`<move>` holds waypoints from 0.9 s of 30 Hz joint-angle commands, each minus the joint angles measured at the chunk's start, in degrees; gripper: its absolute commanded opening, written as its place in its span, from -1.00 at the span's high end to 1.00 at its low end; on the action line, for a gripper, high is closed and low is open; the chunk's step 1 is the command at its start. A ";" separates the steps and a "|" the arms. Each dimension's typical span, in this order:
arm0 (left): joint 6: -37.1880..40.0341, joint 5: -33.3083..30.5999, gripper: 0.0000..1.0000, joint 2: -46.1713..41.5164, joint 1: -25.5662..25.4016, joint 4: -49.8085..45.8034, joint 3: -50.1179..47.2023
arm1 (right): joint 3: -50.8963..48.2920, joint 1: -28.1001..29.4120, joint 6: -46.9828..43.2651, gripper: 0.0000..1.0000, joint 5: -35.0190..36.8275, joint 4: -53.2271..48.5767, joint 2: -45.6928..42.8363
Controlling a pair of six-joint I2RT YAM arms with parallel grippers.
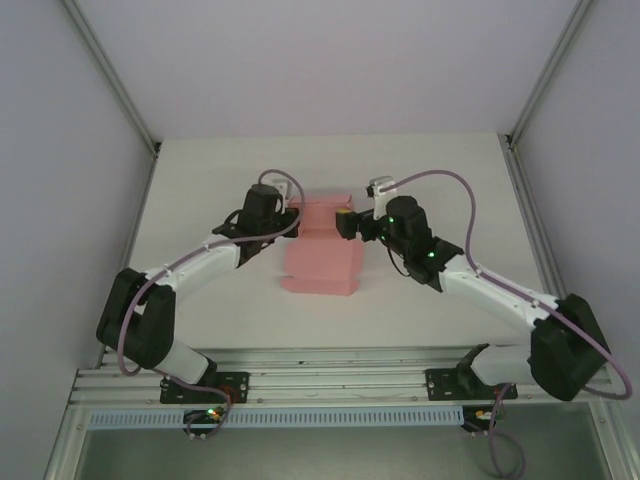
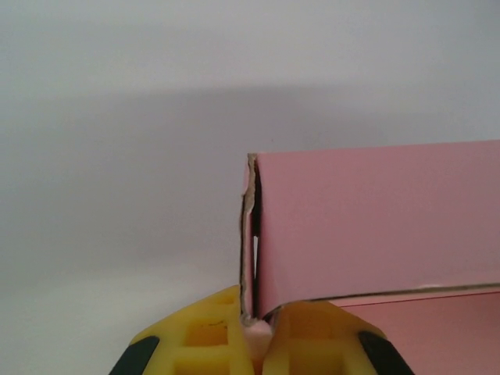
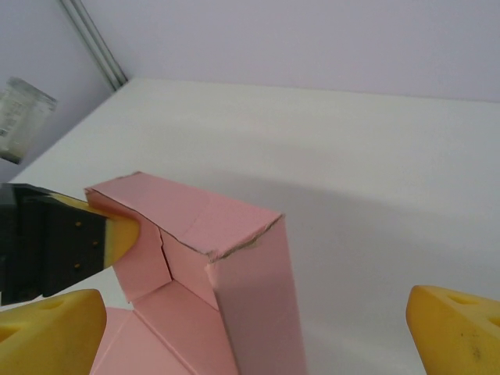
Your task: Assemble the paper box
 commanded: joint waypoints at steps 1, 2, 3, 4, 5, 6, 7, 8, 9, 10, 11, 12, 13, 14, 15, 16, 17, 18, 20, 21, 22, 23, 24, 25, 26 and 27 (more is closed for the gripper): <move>12.05 8.42 1.00 0.13 0.27 -9.44 6.13 | -1.72 -0.69 3.03 -0.99 2.22 -2.68 -5.07; 14.43 8.99 1.00 0.56 0.30 -11.82 7.42 | -2.15 -1.05 3.72 -0.99 3.45 -4.22 -6.41; 17.01 9.57 1.00 1.04 0.49 -14.24 8.69 | -2.57 -1.54 4.67 -0.99 4.94 -5.97 -7.80; 19.86 10.88 1.00 1.52 0.73 -16.64 9.81 | -2.98 -2.21 5.87 -0.99 6.46 -7.85 -8.96; 22.82 11.93 1.00 2.13 0.77 -19.71 11.40 | -3.51 -3.12 7.11 -0.99 7.61 -10.13 -10.22; 25.31 12.45 1.00 2.73 0.83 -22.32 12.89 | -4.07 -4.08 7.83 -0.99 7.91 -11.85 -11.22; 28.29 13.85 1.00 3.36 0.83 -25.16 14.26 | -4.80 -5.08 8.61 -0.99 8.09 -13.60 -12.09; 32.00 14.99 1.00 4.16 0.74 -28.14 15.80 | -5.54 -6.32 9.83 -0.99 8.13 -15.52 -12.85; 34.63 14.45 1.00 4.93 0.44 -30.25 16.79 | -6.16 -7.57 11.06 -0.99 8.14 -17.21 -13.59; 36.96 13.21 1.00 5.76 0.14 -32.27 18.16 | -6.90 -8.61 12.19 -0.99 8.05 -18.78 -14.28; 39.49 12.01 1.00 6.92 -0.30 -34.87 19.95 | -7.79 -9.86 13.22 -0.99 7.92 -20.03 -15.07; 41.45 10.34 1.00 8.13 -0.78 -37.21 21.66 | -8.51 -10.84 13.72 -0.99 7.61 -20.85 -15.80; 43.14 8.29 1.00 9.51 -1.40 -39.34 23.54 | -9.23 -11.74 14.00 -0.99 7.15 -21.48 -16.48; 45.14 6.33 1.00 11.14 -2.16 -41.95 25.69 | -9.93 -12.59 14.27 -0.99 6.84 -22.17 -17.17; 46.95 4.86 1.00 12.62 -3.01 -44.01 27.47 | -10.48 -13.05 14.49 -0.99 6.87 -22.63 -17.86; 48.62 3.42 1.00 13.91 -3.93 -45.59 28.94 | -11.06 -13.43 14.45 -0.99 6.64 -23.01 -18.59; 50.30 1.96 1.00 15.56 -4.98 -46.81 30.35 | -11.51 -13.80 14.36 -0.99 6.47 -23.50 -19.25; 51.52 0.43 1.00 16.90 -5.90 -47.60 31.37 | -11.79 -14.11 14.34 -0.99 6.46 -23.81 -19.81; 53.01 -3.65 1.00 20.56 -7.76 -49.06 33.74 | -12.35 -14.65 14.04 -0.99 6.29 -24.26 -20.91; 53.33 -5.32 1.00 22.36 -8.42 -49.57 34.94 | -12.56 -14.86 13.89 -0.99 6.20 -24.36 -21.26; 53.45 -6.66 1.00 24.32 -9.00 -50.01 36.44 | -12.72 -15.16 13.76 -0.99 6.07 -24.49 -21.59; 53.38 -7.45 1.00 25.92 -9.49 -50.48 37.77 | -12.89 -15.30 13.60 -0.99 5.97 -24.65 -21.81; 53.12 -7.58 1.00 27.53 -9.91 -51.23 39.30 | -12.98 -15.47 13.58 -0.99 5.93 -24.72 -21.99; 53.20 -7.70 1.00 29.27 -10.24 -52.05 41.06 | -13.14 -15.65 13.52 -0.99 5.85 -24.80 -22.08; 53.22 -8.08 1.00 30.85 -10.66 -52.90 42.58 | -13.16 -15.84 13.45 -0.99 5.76 -24.97 -22.08; 53.49 -8.88 1.00 32.29 -11.11 -53.77 43.98 | -13.16 -16.00 13.51 -0.99 5.63 -25.13 -22.11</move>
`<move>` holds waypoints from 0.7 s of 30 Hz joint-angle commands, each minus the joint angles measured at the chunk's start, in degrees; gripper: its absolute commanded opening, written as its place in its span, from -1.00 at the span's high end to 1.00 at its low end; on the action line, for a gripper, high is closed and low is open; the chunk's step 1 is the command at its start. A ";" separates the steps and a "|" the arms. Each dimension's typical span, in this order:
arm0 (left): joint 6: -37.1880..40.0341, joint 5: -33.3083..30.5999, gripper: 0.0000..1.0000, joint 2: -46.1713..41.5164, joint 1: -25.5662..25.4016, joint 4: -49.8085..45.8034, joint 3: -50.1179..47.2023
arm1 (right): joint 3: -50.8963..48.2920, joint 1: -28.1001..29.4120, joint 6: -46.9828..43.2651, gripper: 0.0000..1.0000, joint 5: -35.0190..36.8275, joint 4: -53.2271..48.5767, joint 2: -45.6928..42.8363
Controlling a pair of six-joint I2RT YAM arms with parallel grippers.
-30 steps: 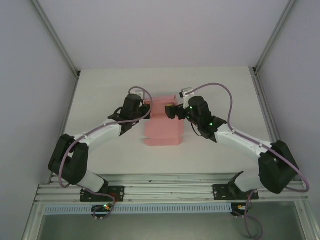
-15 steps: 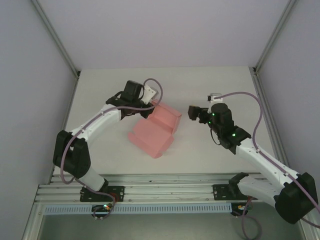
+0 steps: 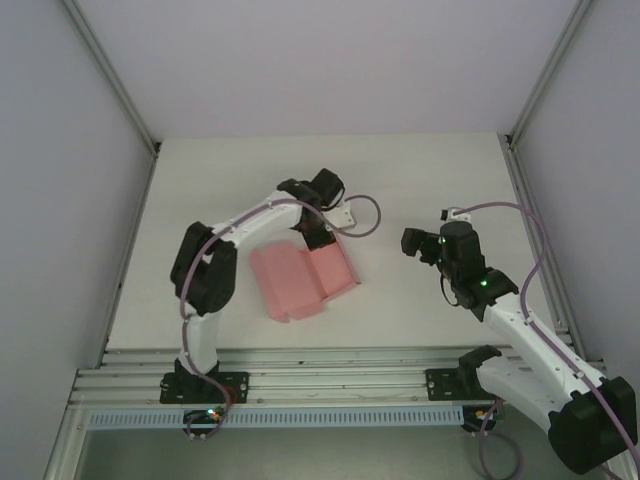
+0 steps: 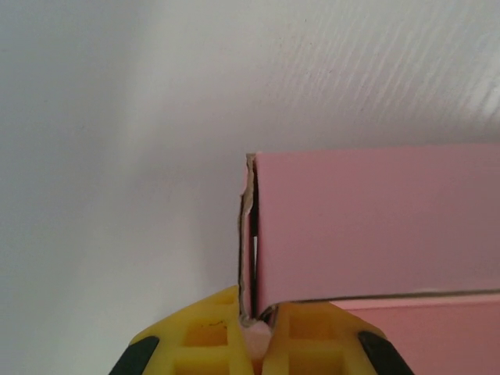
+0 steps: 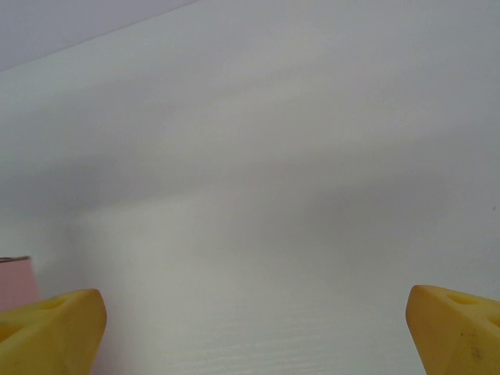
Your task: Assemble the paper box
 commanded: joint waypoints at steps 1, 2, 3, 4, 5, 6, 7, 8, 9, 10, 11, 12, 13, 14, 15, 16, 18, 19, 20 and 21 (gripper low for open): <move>3.20 -5.66 1.00 3.95 -1.01 -6.23 5.32 | -0.53 -0.66 0.66 -0.99 -0.47 -1.85 -0.64; 3.49 -7.26 1.00 5.32 -1.50 -6.66 6.28 | -0.53 -0.75 0.64 -0.99 -0.69 -2.02 -0.68; 3.67 -8.75 1.00 6.61 -1.98 -7.26 7.18 | -0.60 -0.84 0.59 -0.99 -0.77 -2.19 -0.68; 3.91 -9.71 0.99 7.76 -2.45 -7.97 8.17 | -0.77 -0.92 0.70 -0.99 -0.91 -2.38 -0.69; 3.98 -10.21 0.88 8.58 -2.76 -8.48 8.91 | -0.87 -0.99 0.79 -0.99 -0.91 -2.38 -0.75; 3.90 -10.44 0.80 9.05 -2.94 -8.54 9.38 | -1.25 -1.00 0.85 -0.99 -1.00 -2.36 -0.78; 3.74 -10.25 0.72 9.28 -3.07 -8.40 9.79 | -1.57 -1.10 1.08 -0.99 -1.05 -2.21 -0.92; 3.65 -9.79 0.61 9.26 -3.16 -8.16 10.02 | -1.88 -1.26 1.23 -0.99 -1.17 -2.12 -0.97; 3.55 -9.57 0.46 8.95 -3.14 -7.73 10.11 | -2.06 -1.32 1.23 -0.99 -1.34 -2.12 -1.03; 3.54 -9.42 0.42 8.67 -3.26 -7.51 10.20 | -2.22 -1.45 1.29 -0.99 -1.66 -2.12 -1.04; 3.52 -9.31 0.36 8.39 -3.37 -7.28 10.25 | -2.29 -1.54 1.27 -0.99 -1.94 -2.20 -1.10; 3.51 -9.27 0.29 7.97 -3.40 -7.09 10.28 | -2.24 -1.63 1.24 -0.99 -2.20 -2.17 -1.17; 3.49 -9.32 0.27 7.57 -3.51 -6.98 10.14 | -2.32 -1.72 1.20 -0.99 -2.45 -2.12 -1.14; 3.50 -9.11 0.23 7.27 -3.49 -6.79 10.06 | -2.36 -1.80 1.22 -0.99 -2.65 -2.16 -1.12; 3.60 -8.92 0.15 6.93 -3.59 -6.63 9.96 | -2.41 -1.76 1.22 -0.99 -2.76 -1.99 -1.12; 3.66 -8.73 0.06 6.69 -3.58 -6.57 9.94 | -2.53 -1.89 1.22 -0.99 -3.04 -1.79 -1.17; 3.64 -8.54 -0.10 6.16 -3.67 -6.42 9.86 | -2.73 -1.98 1.25 -0.99 -3.36 -1.43 -1.12; 3.56 -8.41 -0.26 6.01 -3.78 -6.38 9.86 | -2.76 -1.97 1.25 -0.99 -3.61 -1.31 -1.05; 3.50 -8.13 -0.37 5.54 -3.84 -6.30 9.78 | -2.77 -2.05 1.08 -0.99 -3.87 -1.24 -1.00; 3.47 -7.74 -0.51 5.26 -3.89 -6.12 9.78 | -2.82 -2.08 0.89 -0.99 -4.12 -1.24 -0.91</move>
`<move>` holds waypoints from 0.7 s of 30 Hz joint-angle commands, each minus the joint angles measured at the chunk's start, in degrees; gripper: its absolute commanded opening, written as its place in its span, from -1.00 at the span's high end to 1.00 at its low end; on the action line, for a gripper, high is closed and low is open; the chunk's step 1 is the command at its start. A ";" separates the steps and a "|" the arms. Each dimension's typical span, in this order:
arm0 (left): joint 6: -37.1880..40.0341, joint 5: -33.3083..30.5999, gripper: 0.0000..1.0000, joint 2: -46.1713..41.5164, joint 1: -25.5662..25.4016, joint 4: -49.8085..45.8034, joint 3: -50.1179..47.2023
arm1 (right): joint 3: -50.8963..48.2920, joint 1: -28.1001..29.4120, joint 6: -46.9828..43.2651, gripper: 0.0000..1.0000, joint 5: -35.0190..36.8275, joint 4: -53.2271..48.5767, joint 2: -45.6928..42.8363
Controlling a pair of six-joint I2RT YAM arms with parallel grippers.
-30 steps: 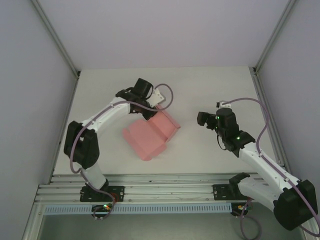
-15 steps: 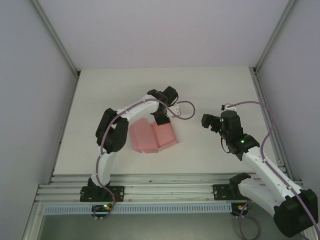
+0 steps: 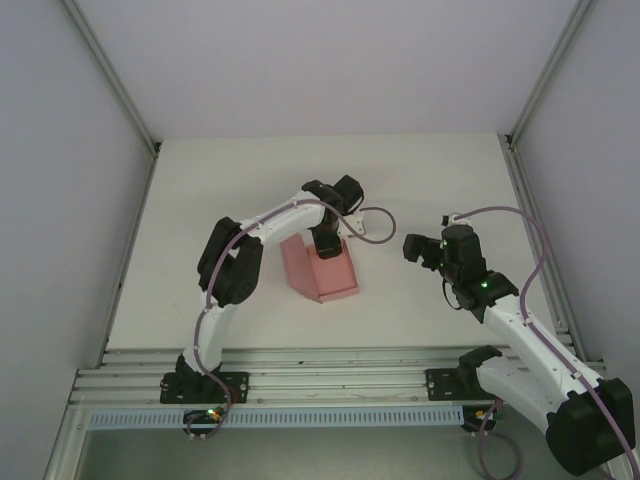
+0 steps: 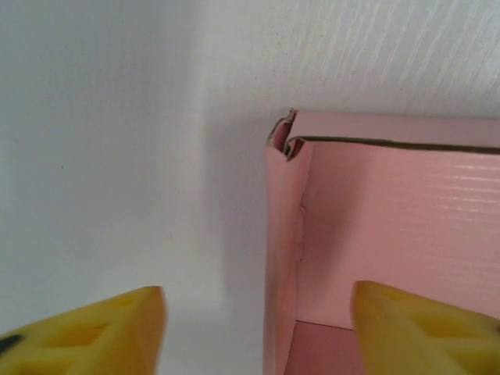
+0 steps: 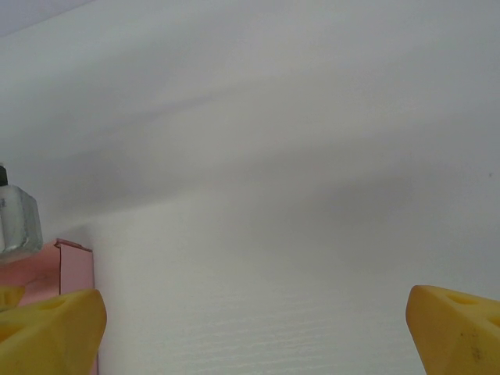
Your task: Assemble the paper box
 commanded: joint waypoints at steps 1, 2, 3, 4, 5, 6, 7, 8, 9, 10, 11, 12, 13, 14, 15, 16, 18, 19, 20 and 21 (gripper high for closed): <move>-0.12 1.04 -0.75 -4.03 -0.51 -0.31 0.74 | -0.80 -0.54 0.50 -0.99 -1.63 0.09 -0.52; -0.21 1.59 -1.00 -4.68 -0.49 0.28 0.41 | -0.71 -0.61 0.17 -0.99 -1.90 0.14 -0.42; -0.32 2.14 -1.00 -5.52 -0.45 0.99 0.04 | -0.78 -0.63 -0.42 -0.99 -2.29 0.35 -0.29; -0.41 2.63 -1.00 -6.33 -0.42 1.87 -0.41 | -0.78 -0.66 -1.26 -0.99 -2.88 0.76 -0.04; -0.72 3.18 -1.00 -7.23 -0.49 2.82 -0.80 | -0.78 -0.71 -2.43 -0.99 -3.58 1.62 0.31; -1.10 3.57 -1.00 -8.17 -0.35 3.73 -0.98 | -0.63 -0.70 -3.83 -0.99 -4.67 2.57 0.92; -2.22 3.86 -1.00 -9.05 -0.31 4.64 -0.81 | -0.08 -0.69 -5.73 -1.00 -6.33 3.65 1.74; -3.28 3.94 -1.00 -9.94 -0.32 5.17 -0.36 | 0.70 -0.71 -7.16 -0.99 -8.16 4.35 2.68; -4.62 3.34 -1.00 -10.71 -0.27 5.68 0.31 | 1.75 -0.71 -8.79 -0.99 -10.04 4.95 3.82; -7.01 1.56 -1.00 -11.43 -0.24 6.87 1.07 | 3.14 -0.71 -10.58 -0.99 -12.63 5.76 5.38; -9.45 0.56 -1.00 -12.26 0.13 7.54 1.90 | 4.36 -0.71 -12.19 -0.99 -14.54 6.47 7.04; -12.22 0.61 -1.00 -13.33 0.76 8.10 2.62 | 6.41 -0.63 -13.52 -0.99 -16.01 6.32 9.25; -14.63 1.12 -1.00 -14.53 1.64 8.84 2.70 | 8.28 -0.62 -14.83 -0.99 -17.20 5.64 11.30; -17.12 1.62 -1.00 -15.71 2.81 9.79 2.43 | 10.46 -0.42 -16.77 -0.99 -18.68 4.76 13.75; -19.65 2.45 -1.00 -17.06 4.33 10.44 1.59 | 13.09 -0.24 -18.79 -0.99 -19.98 3.64 16.63; -21.80 2.58 -1.00 -18.18 5.80 11.11 0.77 | 15.37 0.18 -21.19 -0.99 -21.54 2.81 19.19; -26.73 1.55 -1.00 -20.46 8.90 12.30 -2.14 | 19.70 1.39 -27.70 -0.99 -26.66 1.67 24.59; -29.03 1.07 -1.00 -21.69 10.53 12.60 -3.80 | 21.96 2.25 -31.21 -0.99 -28.98 0.61 27.12; -31.56 0.89 -1.00 -23.04 12.21 13.09 -5.82 | 24.31 3.42 -35.35 -0.99 -31.05 -0.71 29.92; -34.14 0.95 -1.00 -24.77 14.22 13.52 -8.48 | 26.94 5.04 -40.03 -0.99 -32.34 -2.35 32.68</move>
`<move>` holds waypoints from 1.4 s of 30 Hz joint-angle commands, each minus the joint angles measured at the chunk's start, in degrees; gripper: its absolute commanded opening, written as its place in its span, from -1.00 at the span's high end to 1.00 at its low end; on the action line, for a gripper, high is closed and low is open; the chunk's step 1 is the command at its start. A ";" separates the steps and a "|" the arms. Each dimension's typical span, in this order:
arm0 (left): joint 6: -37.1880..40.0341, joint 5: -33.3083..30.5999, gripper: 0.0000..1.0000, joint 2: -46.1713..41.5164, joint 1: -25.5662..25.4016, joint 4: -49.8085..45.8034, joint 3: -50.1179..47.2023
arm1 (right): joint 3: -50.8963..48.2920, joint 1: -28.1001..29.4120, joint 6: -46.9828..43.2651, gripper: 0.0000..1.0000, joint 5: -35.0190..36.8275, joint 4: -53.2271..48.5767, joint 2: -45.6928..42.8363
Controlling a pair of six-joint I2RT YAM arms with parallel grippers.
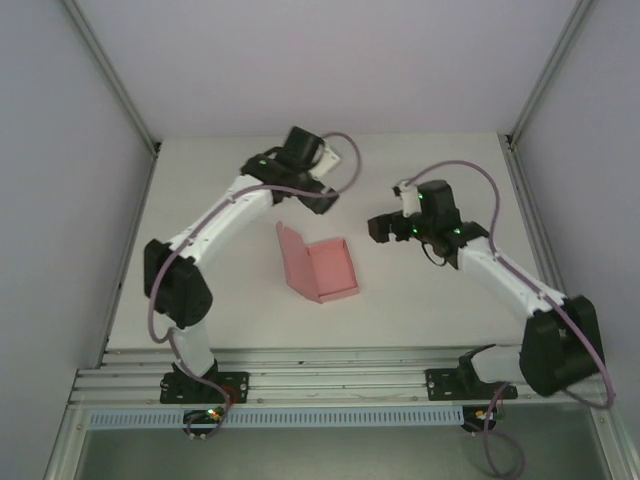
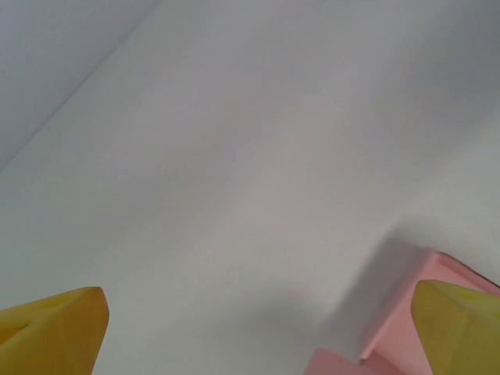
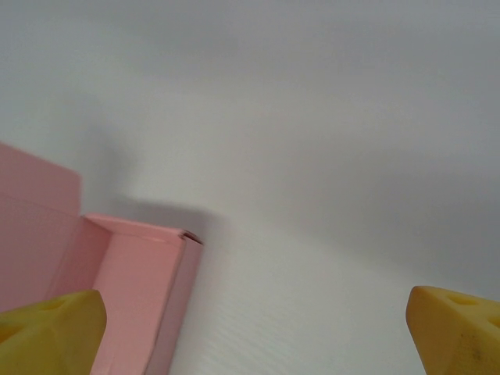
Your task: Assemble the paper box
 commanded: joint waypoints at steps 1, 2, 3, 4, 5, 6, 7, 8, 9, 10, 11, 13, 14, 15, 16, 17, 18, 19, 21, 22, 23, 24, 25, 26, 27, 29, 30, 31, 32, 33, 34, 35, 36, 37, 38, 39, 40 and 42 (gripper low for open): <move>-13.45 -1.02 -1.00 -4.82 5.94 0.99 -7.16 | 6.90 4.88 -18.80 -0.99 -8.81 -7.11 7.52; -15.79 -1.10 -1.00 -6.90 7.81 1.59 -10.22 | 10.21 7.25 -24.20 -1.00 -8.06 -10.95 10.46; -17.29 -1.04 -1.00 -8.98 9.46 2.43 -13.17 | 13.05 9.32 -29.22 -0.99 -7.25 -14.47 13.02; -18.50 -0.94 -1.00 -11.05 10.88 3.49 -16.25 | 15.70 11.37 -33.46 -0.96 -5.59 -16.93 15.54; -19.65 -1.02 -1.00 -13.29 11.53 4.43 -19.35 | 18.06 13.35 -36.34 -0.98 -3.15 -17.86 18.15; -20.56 -1.15 -1.00 -15.14 13.74 5.08 -21.87 | 20.08 14.68 -38.23 -0.97 -1.55 -18.43 20.26; -21.15 -1.32 -1.00 -16.92 14.57 5.47 -24.08 | 22.16 15.44 -39.60 -0.97 -0.86 -18.64 22.40; -21.67 -1.63 -1.00 -18.71 15.29 5.72 -26.34 | 24.47 15.92 -40.22 -0.97 -0.38 -18.64 24.60; -22.18 -2.13 -1.00 -20.22 15.66 5.76 -28.09 | 26.60 16.04 -40.61 -0.96 -0.23 -20.16 26.50; -22.46 -2.58 -1.00 -21.73 15.81 5.72 -29.76 | 28.76 16.06 -41.01 -0.95 -0.07 -20.69 28.39; -22.85 -2.89 -1.00 -23.21 15.91 5.50 -31.45 | 30.85 15.95 -41.65 -0.93 0.60 -21.26 30.43; -23.14 -3.27 -1.00 -25.72 15.91 5.32 -34.19 | 34.68 16.00 -43.57 -0.89 0.83 -23.97 34.16; -23.26 -3.75 -1.00 -26.94 15.91 5.03 -35.39 | 37.09 16.04 -44.76 -0.85 0.50 -26.48 36.30; -23.52 -4.29 -1.00 -28.00 15.95 4.70 -36.28 | 39.29 16.13 -45.55 -0.83 -0.02 -29.12 38.20; -23.54 -4.56 -1.00 -28.83 16.04 4.33 -37.07 | 41.37 16.22 -46.21 -0.80 -0.21 -31.55 39.95; -23.24 -4.65 -1.00 -29.61 16.08 3.99 -37.74 | 43.72 16.38 -46.54 -0.76 0.23 -33.86 41.96; -23.30 -4.86 -1.00 -30.29 16.04 3.55 -38.21 | 45.32 16.44 -46.34 -0.73 0.58 -35.46 43.36; -23.39 -4.92 -1.00 -30.96 16.08 3.36 -38.58 | 46.75 16.43 -46.56 -0.72 0.47 -36.99 44.57; -23.38 -4.27 -1.00 -32.42 16.06 3.84 -39.81 | 48.48 16.44 -46.76 -0.71 1.18 -37.62 46.61; -23.46 -4.05 -1.00 -33.04 16.05 4.01 -40.29 | 49.02 16.47 -46.24 -0.68 1.99 -36.95 47.19; -23.40 -4.00 -1.00 -33.45 16.05 4.08 -40.65 | 49.46 16.44 -45.63 -0.65 2.54 -36.13 47.94; -23.25 -3.74 -1.00 -33.77 16.08 4.01 -40.76 | 49.61 16.46 -45.11 -0.59 3.12 -34.94 48.52; -22.92 -3.09 -1.00 -33.94 16.13 3.95 -40.85 | 49.91 16.40 -44.55 -0.52 3.58 -33.99 49.13; -22.86 -2.49 -1.00 -34.13 16.08 3.92 -40.83 | 50.39 16.52 -44.04 -0.47 3.81 -33.40 49.80; -23.07 -2.30 -1.00 -34.29 16.08 3.91 -40.94 | 50.87 16.52 -43.55 -0.40 3.81 -32.94 50.40; -23.04 -1.89 -1.00 -34.49 16.08 3.68 -41.03 | 51.89 16.71 -42.81 -0.30 3.89 -32.55 51.53; -23.22 -2.10 -1.00 -34.61 16.08 3.64 -41.11 | 52.27 16.80 -42.42 -0.20 3.95 -32.40 51.96; -23.30 -1.98 -1.00 -34.80 16.07 3.63 -41.20 | 52.47 16.86 -42.09 -0.10 4.18 -32.27 52.21; -22.94 -1.41 -1.00 -35.06 16.08 3.64 -41.25 | 52.51 16.88 -41.49 0.00 4.41 -31.85 52.31; -22.85 -1.07 -1.00 -35.22 16.03 3.79 -41.44 | 52.44 16.97 -41.04 0.11 4.42 -31.57 52.30; -22.87 -0.88 -1.00 -35.32 16.08 3.81 -41.55 | 52.26 16.97 -40.41 0.22 4.61 -31.14 52.23; -22.88 -0.63 -1.00 -35.43 15.99 3.83 -41.70 | 52.07 16.95 -39.60 0.30 4.81 -30.85 52.12; -22.94 -0.53 -1.00 -35.53 15.96 3.86 -41.56 | 51.63 16.95 -38.74 0.36 5.18 -30.17 51.85; -23.06 -0.57 -1.00 -35.66 15.99 3.79 -41.76 | 51.08 16.93 -37.26 0.41 5.92 -29.25 51.42; -23.04 -0.62 -1.00 -35.59 15.99 3.75 -41.87 | 50.51 16.89 -35.76 0.44 6.70 -28.63 50.95; -23.07 -0.67 -1.00 -35.64 15.99 3.81 -41.82 | 49.92 16.99 -33.73 0.47 7.86 -27.79 50.51; -23.30 -1.01 -1.00 -35.59 15.99 3.82 -41.90 | 49.21 16.92 -30.52 0.52 9.58 -26.75 49.91; -23.55 -1.36 -1.00 -35.57 15.92 3.97 -42.06 | 48.26 16.88 -23.96 0.57 13.86 -25.60 49.09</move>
